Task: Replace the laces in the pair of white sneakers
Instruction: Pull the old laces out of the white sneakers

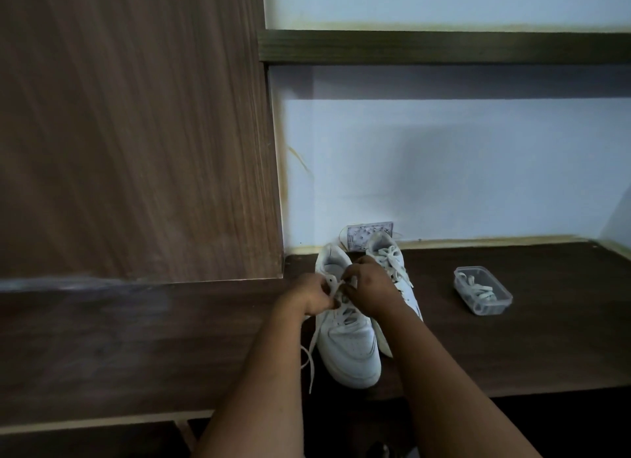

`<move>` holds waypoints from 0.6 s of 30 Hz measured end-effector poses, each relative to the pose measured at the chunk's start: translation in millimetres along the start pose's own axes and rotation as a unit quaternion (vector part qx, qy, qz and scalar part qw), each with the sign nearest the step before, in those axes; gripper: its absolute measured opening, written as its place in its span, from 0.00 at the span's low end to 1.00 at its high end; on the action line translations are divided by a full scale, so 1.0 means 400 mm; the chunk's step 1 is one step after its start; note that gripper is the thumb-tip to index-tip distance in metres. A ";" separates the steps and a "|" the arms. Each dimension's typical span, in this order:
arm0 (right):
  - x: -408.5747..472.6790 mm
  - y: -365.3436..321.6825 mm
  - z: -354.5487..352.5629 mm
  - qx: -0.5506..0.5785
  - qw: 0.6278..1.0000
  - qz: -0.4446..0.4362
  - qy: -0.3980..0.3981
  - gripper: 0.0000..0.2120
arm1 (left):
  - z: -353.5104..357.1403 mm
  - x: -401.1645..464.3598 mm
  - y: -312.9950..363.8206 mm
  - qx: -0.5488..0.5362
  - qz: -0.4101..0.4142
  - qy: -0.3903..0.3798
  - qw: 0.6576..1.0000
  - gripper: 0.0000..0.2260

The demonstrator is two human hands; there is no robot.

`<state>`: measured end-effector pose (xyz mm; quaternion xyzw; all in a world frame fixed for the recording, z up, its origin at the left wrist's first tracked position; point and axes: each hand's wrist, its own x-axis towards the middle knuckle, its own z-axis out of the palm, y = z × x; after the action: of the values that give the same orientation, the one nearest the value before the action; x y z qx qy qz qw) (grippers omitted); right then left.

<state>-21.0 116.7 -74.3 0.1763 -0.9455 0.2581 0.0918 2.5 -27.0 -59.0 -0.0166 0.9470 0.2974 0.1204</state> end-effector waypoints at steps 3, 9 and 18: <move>-0.005 -0.005 0.000 0.032 0.999 0.013 0.017 0.06 | -0.009 -0.021 0.020 -0.083 0.004 -0.012 0.996 0.06; -0.009 -0.003 0.007 0.040 0.999 0.013 0.015 0.08 | -0.127 -0.051 0.016 -0.773 0.075 0.046 0.628 0.13; 0.009 -0.023 0.012 0.205 0.970 0.127 0.025 0.13 | -0.119 0.004 -0.071 -0.385 -0.120 0.180 0.897 0.21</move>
<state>-21.3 105.8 -73.0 0.0636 -0.8845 0.4601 0.0442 -6.5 -77.3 -37.4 -0.2284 0.7547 0.6141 -0.0328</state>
